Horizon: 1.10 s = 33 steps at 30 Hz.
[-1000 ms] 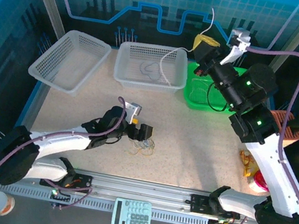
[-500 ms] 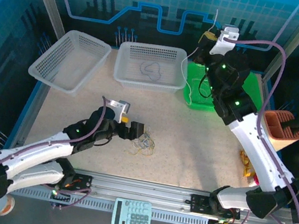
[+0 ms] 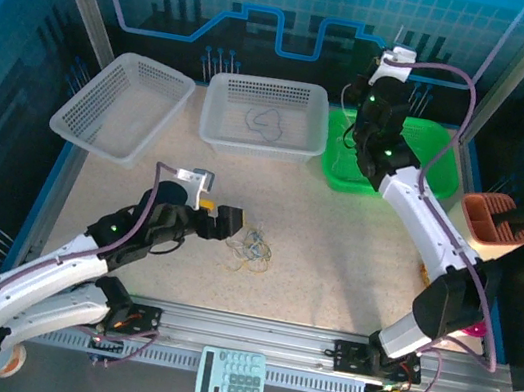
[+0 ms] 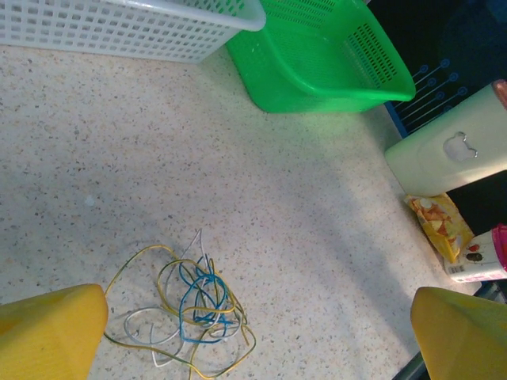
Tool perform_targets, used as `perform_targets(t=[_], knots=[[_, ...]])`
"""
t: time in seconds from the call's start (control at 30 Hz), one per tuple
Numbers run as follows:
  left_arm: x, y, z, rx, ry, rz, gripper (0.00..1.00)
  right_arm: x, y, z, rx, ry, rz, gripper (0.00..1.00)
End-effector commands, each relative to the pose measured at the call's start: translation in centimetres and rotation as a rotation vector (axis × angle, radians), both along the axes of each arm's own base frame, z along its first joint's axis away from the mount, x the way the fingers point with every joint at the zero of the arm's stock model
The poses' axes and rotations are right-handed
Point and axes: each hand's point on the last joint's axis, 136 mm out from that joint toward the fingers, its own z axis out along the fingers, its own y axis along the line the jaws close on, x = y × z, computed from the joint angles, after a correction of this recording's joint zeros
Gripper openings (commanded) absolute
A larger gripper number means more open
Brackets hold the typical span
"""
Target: Untangle the cables
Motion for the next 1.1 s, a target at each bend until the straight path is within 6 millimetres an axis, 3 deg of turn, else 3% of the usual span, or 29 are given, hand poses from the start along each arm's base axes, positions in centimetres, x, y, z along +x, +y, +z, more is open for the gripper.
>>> perform_targets(t=[0.0, 0.2, 0.4, 0.6, 0.83, 0.87, 0.9, 1.0, 1.07], knots=[[-0.2, 0.3, 1.1, 0.016, -0.005, 0.0, 0.99, 1.1, -2.6, 1.2, 0.013, -0.07, -0.121, 0.0], [-0.1, 0.1, 2.1, 0.018, 0.001, -0.009, 0.99, 3.7, -3.5, -3.7, 0.009, 0.042, -0.131, 0.0], [-0.3, 0.2, 2.6, 0.014, 0.007, -0.008, 0.99, 5.4, -4.5, -12.4, 0.074, 0.322, -0.086, 0.0], [-0.4, 0.6, 2.2, 0.012, 0.019, 0.016, 0.99, 5.1, -7.2, -19.6, 0.22, 0.543, -0.103, 0.0], [0.1, 1.4, 1.6, 0.0, 0.041, 0.089, 0.99, 4.8, -9.8, -24.6, 0.374, 0.691, -0.109, 0.0], [0.1, 1.5, 1.5, -0.005, 0.044, 0.1, 0.99, 4.8, -10.0, -25.1, 0.395, 0.709, -0.103, 0.03], [0.2, 1.6, 1.5, -0.011, 0.047, 0.111, 0.99, 4.9, -10.0, -25.5, 0.411, 0.721, -0.091, 0.12], [0.4, 1.7, 1.5, -0.029, 0.054, 0.135, 0.99, 5.0, -10.2, -25.6, 0.438, 0.729, -0.064, 0.56], [0.6, 1.8, 1.5, -0.031, 0.058, 0.148, 0.99, 5.1, -10.2, -25.1, 0.445, 0.718, -0.042, 0.69]])
